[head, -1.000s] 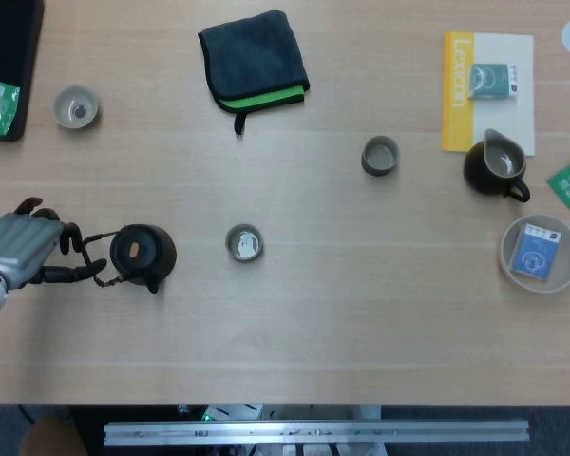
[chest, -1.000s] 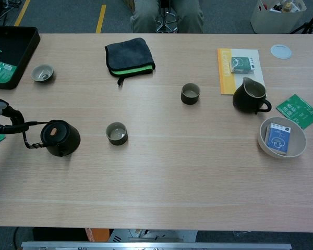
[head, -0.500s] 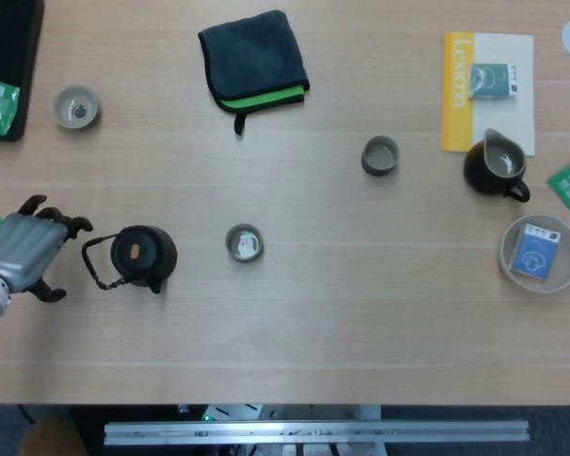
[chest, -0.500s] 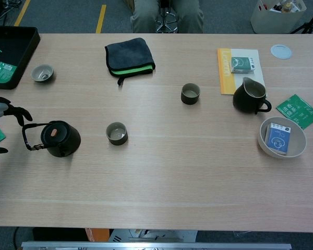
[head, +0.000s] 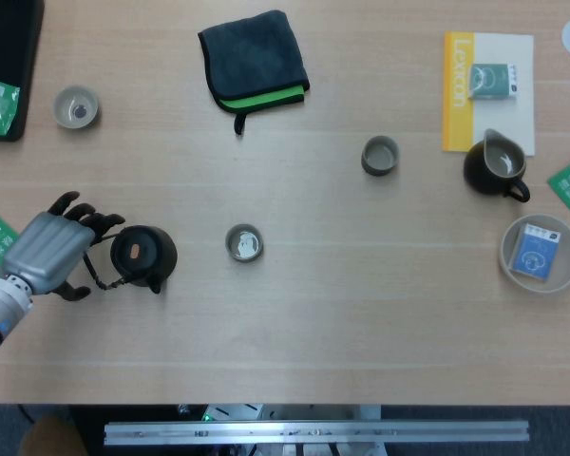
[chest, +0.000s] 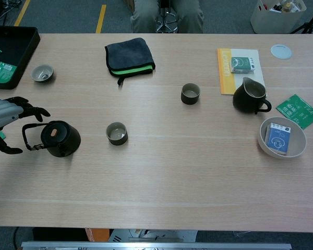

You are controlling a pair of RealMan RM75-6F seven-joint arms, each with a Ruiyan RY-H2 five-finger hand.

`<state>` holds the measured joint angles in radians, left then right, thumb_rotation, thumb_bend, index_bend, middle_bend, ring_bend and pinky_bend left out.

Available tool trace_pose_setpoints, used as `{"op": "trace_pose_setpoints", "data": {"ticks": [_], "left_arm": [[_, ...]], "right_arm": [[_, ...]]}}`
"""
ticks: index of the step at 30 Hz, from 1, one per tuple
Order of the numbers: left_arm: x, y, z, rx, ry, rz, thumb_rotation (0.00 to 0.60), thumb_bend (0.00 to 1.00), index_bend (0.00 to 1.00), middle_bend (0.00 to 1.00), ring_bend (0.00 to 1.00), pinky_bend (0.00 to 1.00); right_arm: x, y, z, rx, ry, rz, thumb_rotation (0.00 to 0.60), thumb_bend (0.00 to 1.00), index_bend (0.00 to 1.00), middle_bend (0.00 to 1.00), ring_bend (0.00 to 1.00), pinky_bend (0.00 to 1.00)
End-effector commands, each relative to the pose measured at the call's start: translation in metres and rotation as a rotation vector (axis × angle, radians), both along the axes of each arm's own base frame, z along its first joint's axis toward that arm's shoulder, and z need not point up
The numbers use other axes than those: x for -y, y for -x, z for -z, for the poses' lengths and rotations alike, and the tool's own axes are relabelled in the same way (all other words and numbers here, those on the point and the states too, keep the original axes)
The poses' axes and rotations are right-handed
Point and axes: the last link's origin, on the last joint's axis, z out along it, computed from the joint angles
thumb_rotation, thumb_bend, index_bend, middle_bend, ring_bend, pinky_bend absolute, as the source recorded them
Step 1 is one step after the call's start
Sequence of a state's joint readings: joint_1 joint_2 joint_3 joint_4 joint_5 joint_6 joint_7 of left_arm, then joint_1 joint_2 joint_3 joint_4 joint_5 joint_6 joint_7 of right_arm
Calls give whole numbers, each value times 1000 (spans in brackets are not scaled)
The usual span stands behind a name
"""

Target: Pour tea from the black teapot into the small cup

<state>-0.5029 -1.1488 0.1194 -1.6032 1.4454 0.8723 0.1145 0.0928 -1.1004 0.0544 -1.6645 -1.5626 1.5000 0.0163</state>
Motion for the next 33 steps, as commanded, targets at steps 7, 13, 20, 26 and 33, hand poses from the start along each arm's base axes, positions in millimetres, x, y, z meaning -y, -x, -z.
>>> {"op": "trace_pose_setpoints", "data": {"ticks": [7,13,20,26,33], "left_arm": [[-5,-16,8,50,-4,8,600,163,119,235,128,45],[-8,-26,12,72,2,-5,600,163,116,235,128,45],[-17,-35,21,97,0,-39,600,163,115,235,128,45],[-25,-45,26,107,-19,-43,600,163,112,235,128,45],[-33,-58,24,120,-47,-42,600,163,108,235,130,45]], "right_arm": [[-1,4,-1,3,4,9,600,49,241,189,0,0],[-1,7,-3,8,10,12,600,49,241,189,0,0],[-2,12,-5,16,17,21,600,49,241,189,0,0],[-3,15,-6,21,22,27,600,49,241,189,0,0],[-3,18,-7,23,25,31,600,49,241,189,0,0]]}}
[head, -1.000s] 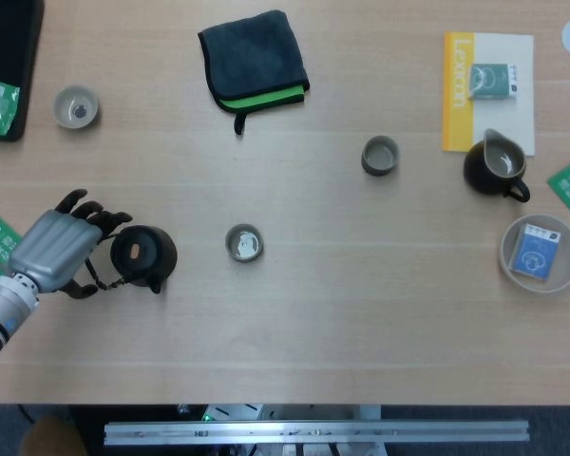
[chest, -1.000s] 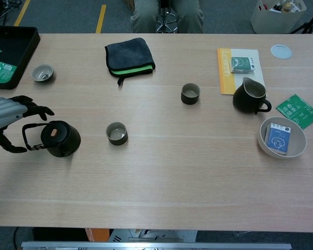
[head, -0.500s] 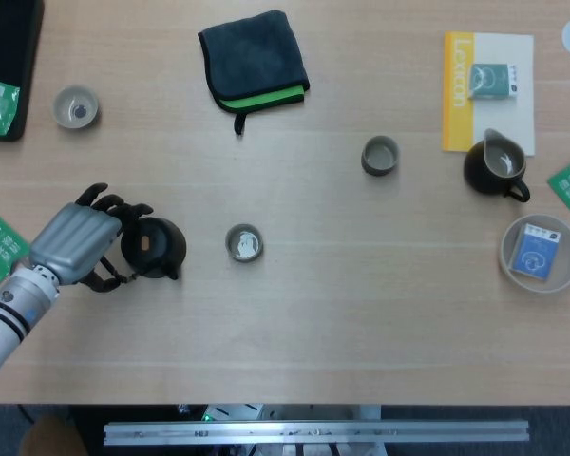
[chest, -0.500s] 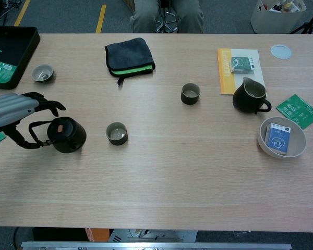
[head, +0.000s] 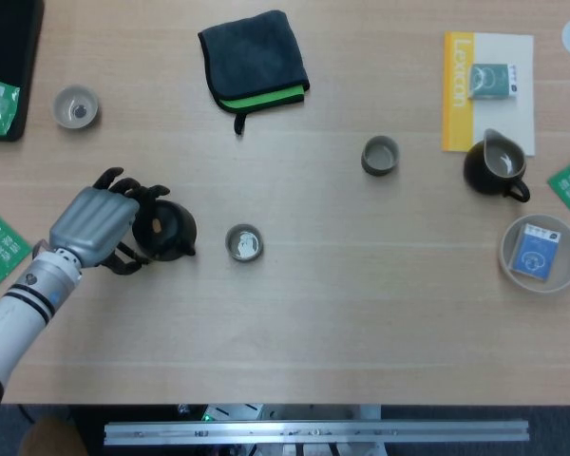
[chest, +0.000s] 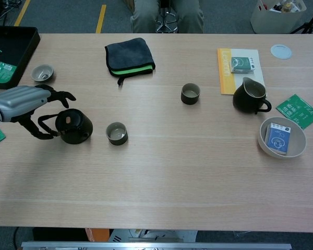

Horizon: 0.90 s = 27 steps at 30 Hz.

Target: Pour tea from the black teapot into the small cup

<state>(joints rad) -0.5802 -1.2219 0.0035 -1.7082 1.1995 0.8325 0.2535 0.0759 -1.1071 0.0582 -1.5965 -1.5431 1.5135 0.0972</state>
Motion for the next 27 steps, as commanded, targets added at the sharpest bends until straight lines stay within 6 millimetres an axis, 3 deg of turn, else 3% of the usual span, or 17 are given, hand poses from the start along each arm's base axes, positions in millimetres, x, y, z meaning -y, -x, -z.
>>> {"op": "trace_pose_setpoints", "data": {"ticks": [1,16,27], "left_arm": [[-5,-8,-1,9,-11,4,600,163,108,235,130,45],[-38,-33,3,60,-72,12,600,163,114,240,134,45],[-56,-25,6,70,-117,-29,600,163,198,292,154,45]], "right_arm": [[0,0,0,2,0,0,600,49,241,189,0,0],[-1,4,-1,12,8,4,600,49,241,189,0,0],[-2,5,-2,15,13,7,600,50,241,189,0,0]]}}
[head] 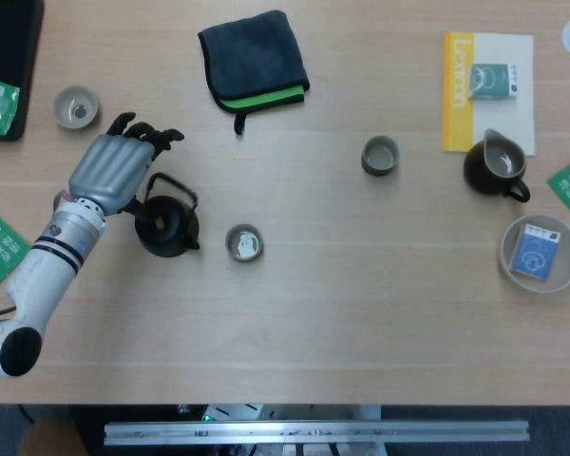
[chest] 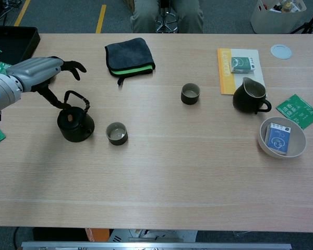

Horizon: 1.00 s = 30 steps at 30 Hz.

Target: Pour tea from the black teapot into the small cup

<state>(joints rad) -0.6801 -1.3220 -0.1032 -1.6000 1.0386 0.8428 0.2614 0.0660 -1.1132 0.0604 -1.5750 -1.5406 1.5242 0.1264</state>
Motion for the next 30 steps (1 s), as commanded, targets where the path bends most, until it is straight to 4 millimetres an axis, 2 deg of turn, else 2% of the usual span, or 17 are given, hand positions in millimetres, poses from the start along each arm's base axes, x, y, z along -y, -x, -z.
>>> {"op": "trace_pose_setpoints", "data": {"ticks": [1,8,10,11,13,15,21,30], "left_arm": [[0,4,-3,-12,12,-5,600,163,210,299,156,45],[8,8,-15,-61,76,7,600,163,256,328,161,45],[9,6,-16,-47,89,9,580,163,256,324,161,45],[10,5,-16,-38,94,11,544,163,256,319,160,45],[10,2,-16,-16,98,13,426,163,253,301,154,45],[11,-2,-15,5,104,22,388,163,247,287,150,45],[19,-19,-10,76,148,49,383,163,242,275,148,45],[46,-39,-4,148,283,32,385,163,242,287,151,45]], "right_arm": [[0,0,0,0,0,0,600,49,241,189,0,0],[0,-1,0,-1,-1,-1,600,49,241,189,0,0],[0,-1,0,-1,0,-1,600,49,241,189,0,0],[-1,-1,0,-1,0,-1,600,49,241,189,0,0],[-1,0,0,-1,1,1,600,49,241,189,0,0],[-2,1,-1,-1,3,3,600,49,241,189,0,0],[-5,4,-3,1,9,14,600,49,241,189,0,0],[-5,5,-3,3,9,15,600,50,241,189,0,0]]}}
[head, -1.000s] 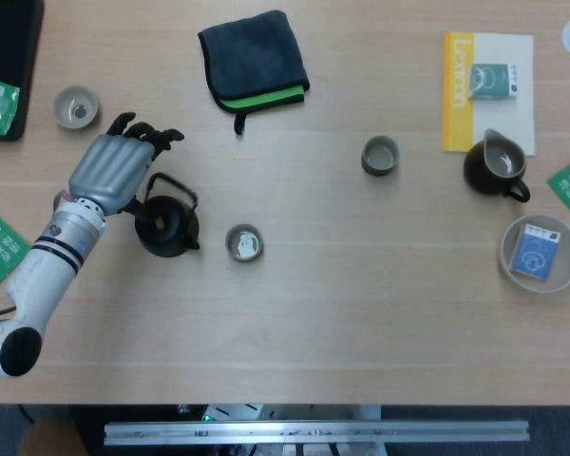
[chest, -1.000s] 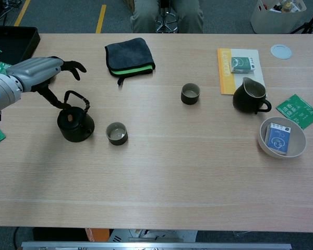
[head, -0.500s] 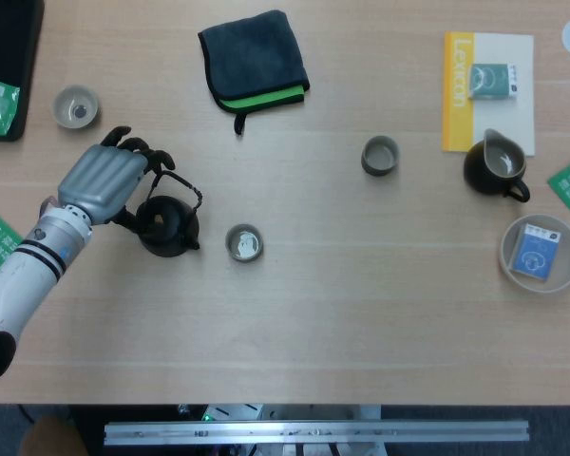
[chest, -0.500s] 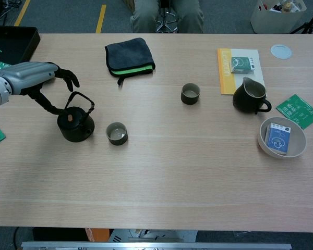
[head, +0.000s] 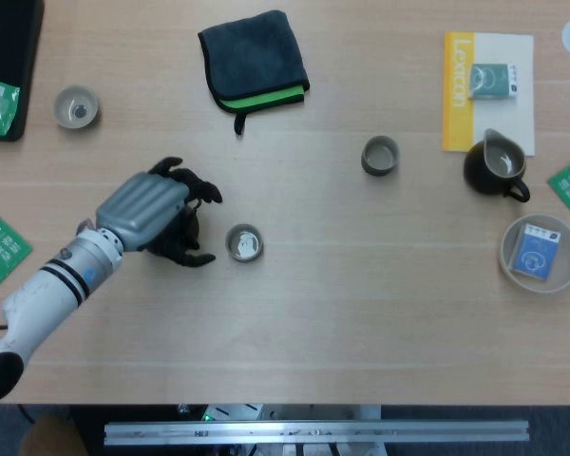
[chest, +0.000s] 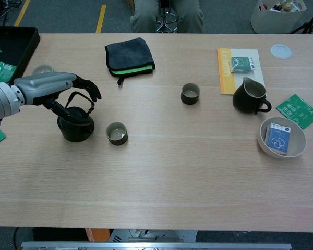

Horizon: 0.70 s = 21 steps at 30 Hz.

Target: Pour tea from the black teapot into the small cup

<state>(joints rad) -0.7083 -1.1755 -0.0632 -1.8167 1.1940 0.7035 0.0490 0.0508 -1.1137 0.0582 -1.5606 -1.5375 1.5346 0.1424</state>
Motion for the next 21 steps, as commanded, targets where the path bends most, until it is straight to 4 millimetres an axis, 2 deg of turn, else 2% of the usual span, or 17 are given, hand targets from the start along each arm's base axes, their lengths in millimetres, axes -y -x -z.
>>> {"op": "trace_pose_setpoints", "data": {"ticks": [1,7,21], "left_arm": [[9,-5,3,19,48,-6,382,163,242,285,151,45],[15,-6,14,22,85,4,386,163,242,279,152,45],[9,9,28,-35,35,35,388,163,241,279,152,45]], "right_arm": [[0,0,0,0,1,1,600,49,241,189,0,0],[-1,2,-2,0,5,6,600,49,241,189,0,0],[-1,3,-2,0,5,9,600,49,241,189,0,0]]}}
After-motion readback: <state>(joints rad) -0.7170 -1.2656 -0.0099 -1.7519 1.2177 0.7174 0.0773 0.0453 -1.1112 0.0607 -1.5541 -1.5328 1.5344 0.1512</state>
